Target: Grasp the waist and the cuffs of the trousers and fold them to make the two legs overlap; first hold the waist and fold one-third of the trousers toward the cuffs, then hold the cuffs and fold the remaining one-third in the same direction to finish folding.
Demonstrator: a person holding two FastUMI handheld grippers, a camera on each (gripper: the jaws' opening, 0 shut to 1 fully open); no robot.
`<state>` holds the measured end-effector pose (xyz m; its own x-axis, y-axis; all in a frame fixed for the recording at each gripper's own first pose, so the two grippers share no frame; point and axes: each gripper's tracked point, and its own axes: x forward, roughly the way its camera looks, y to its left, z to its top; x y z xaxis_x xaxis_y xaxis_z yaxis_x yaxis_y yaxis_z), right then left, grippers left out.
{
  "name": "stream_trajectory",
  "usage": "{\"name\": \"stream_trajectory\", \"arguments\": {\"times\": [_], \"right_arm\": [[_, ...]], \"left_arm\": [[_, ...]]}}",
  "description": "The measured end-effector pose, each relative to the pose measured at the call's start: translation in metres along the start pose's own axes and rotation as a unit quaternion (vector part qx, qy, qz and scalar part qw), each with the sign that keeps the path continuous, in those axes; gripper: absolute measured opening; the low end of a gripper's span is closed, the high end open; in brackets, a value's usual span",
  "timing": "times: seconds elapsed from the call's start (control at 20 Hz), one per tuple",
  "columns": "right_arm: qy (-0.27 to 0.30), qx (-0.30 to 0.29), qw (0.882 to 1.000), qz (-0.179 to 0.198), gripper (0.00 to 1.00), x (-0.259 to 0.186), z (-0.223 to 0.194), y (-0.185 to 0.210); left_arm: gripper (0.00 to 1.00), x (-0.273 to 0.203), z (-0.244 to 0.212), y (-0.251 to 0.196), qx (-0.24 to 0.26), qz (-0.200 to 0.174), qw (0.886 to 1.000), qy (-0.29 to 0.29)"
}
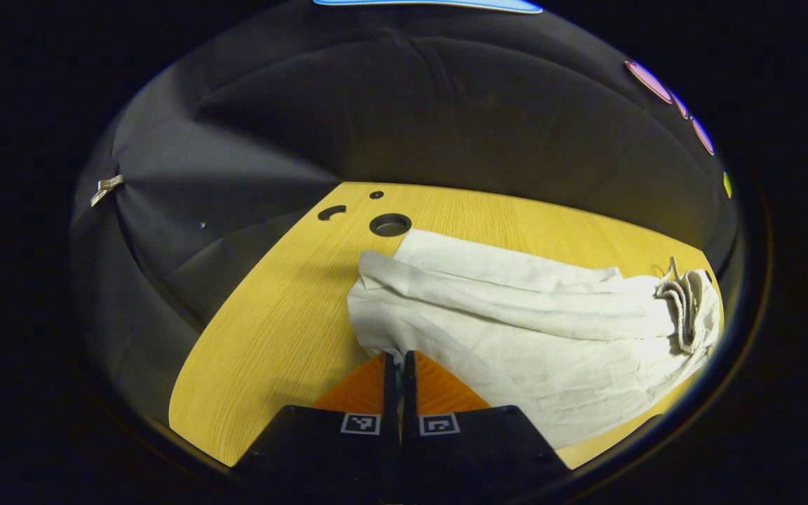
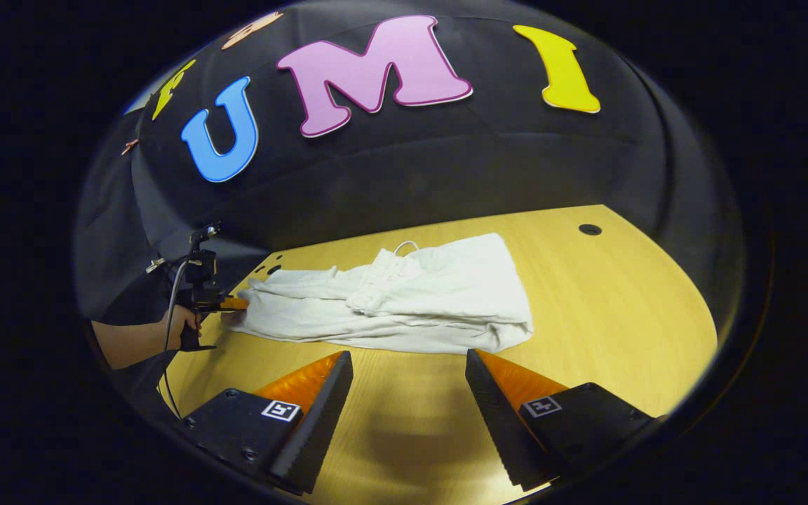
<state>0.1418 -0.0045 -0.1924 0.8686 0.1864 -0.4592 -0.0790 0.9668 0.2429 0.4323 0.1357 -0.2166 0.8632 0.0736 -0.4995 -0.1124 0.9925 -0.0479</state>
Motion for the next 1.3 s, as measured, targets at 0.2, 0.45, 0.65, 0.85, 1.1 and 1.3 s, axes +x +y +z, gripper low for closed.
{"name": "stream_trajectory", "arguments": {"times": [0.2, 0.45, 0.65, 0.85, 1.1, 1.3], "right_arm": [[-0.01, 0.005, 1.0, -0.021, 0.98, -0.016, 0.025, -0.026], [-0.015, -0.006, 1.0, -0.022, 0.98, -0.037, 0.05, -0.042], [-0.021, -0.006, 1.0, -0.014, 0.98, -0.05, 0.061, -0.052], [-0.031, -0.02, 0.999, -0.011, 0.98, -0.065, 0.062, -0.065], [-0.036, 0.004, 0.999, -0.024, 0.98, -0.085, 0.061, -0.091], [-0.053, 0.029, 0.997, -0.049, 0.98, -0.099, 0.071, -0.123]], "left_arm": [[0.06, -0.033, 0.034, -0.018, -0.054, -0.02, 0.998, -0.037], [0.06, -0.069, 0.072, -0.044, -0.109, -0.029, 0.992, -0.059], [0.06, -0.1, 0.101, -0.086, -0.095, -0.044, 0.991, -0.083], [0.06, -0.131, 0.128, -0.142, -0.077, -0.072, 0.989, -0.108], [0.06, -0.163, 0.156, -0.228, -0.042, -0.115, 0.984, -0.131], [0.06, -0.182, 0.171, -0.318, -0.012, -0.167, 0.977, -0.135]]}}
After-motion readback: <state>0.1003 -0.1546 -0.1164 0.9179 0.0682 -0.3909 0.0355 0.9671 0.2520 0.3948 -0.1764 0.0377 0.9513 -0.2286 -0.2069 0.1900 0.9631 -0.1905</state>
